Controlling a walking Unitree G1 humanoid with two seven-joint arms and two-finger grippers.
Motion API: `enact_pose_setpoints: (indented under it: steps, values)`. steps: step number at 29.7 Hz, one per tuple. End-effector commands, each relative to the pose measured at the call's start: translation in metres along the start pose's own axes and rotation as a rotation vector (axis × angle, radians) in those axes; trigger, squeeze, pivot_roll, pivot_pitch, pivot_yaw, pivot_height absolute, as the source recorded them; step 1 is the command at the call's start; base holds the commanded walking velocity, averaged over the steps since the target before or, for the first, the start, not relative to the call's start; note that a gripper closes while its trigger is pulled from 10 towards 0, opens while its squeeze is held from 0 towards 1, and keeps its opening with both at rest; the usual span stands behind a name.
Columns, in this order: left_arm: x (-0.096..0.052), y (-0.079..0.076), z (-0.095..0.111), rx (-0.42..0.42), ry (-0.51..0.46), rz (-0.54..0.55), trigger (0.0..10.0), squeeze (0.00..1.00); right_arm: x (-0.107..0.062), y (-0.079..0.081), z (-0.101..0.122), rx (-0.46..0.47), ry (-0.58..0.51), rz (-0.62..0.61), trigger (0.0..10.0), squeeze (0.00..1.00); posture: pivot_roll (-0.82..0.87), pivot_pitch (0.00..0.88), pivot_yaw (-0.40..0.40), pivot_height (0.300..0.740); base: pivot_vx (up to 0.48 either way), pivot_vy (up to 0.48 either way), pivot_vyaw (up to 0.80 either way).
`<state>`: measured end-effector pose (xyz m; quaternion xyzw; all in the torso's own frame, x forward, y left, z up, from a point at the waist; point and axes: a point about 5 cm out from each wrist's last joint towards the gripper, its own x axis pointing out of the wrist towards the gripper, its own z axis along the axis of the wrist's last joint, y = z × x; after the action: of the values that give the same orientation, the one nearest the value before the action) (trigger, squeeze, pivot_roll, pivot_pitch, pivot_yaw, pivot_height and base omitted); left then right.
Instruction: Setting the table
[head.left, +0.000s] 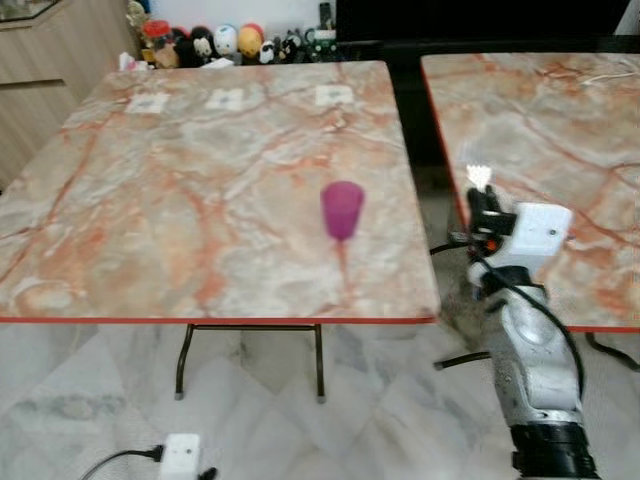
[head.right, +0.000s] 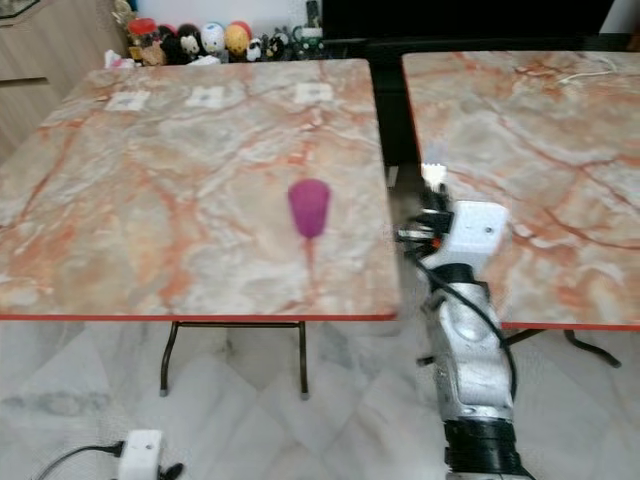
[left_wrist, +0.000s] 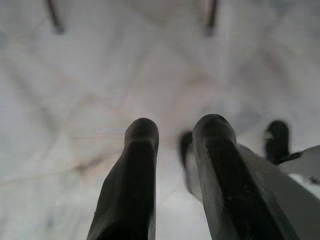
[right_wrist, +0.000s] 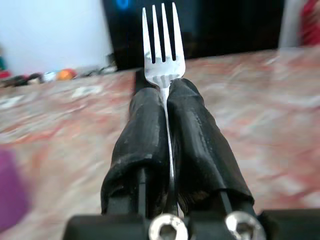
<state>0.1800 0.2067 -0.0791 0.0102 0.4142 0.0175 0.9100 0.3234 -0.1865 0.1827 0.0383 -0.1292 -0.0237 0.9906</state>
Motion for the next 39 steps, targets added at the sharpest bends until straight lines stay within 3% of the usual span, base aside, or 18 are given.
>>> enact_pose_setpoints:
  steps: [1, 39]
  values:
    - [-0.002, 0.010, -0.005, 0.010, 0.023, 0.027, 10.0, 0.00, 0.001, 0.010, 0.001, 0.018, -0.007, 0.026, 10.0, 0.00, -0.08, 0.111, 0.043, 0.740, 0.000, -0.420, 0.00]
    - [-0.005, 0.011, -0.011, 0.035, 0.036, 0.010, 10.0, 0.00, -0.001, -0.001, -0.004, 0.020, 0.004, -0.026, 10.0, 0.00, -0.09, 0.054, 0.048, 0.740, 0.000, -0.419, 0.00]
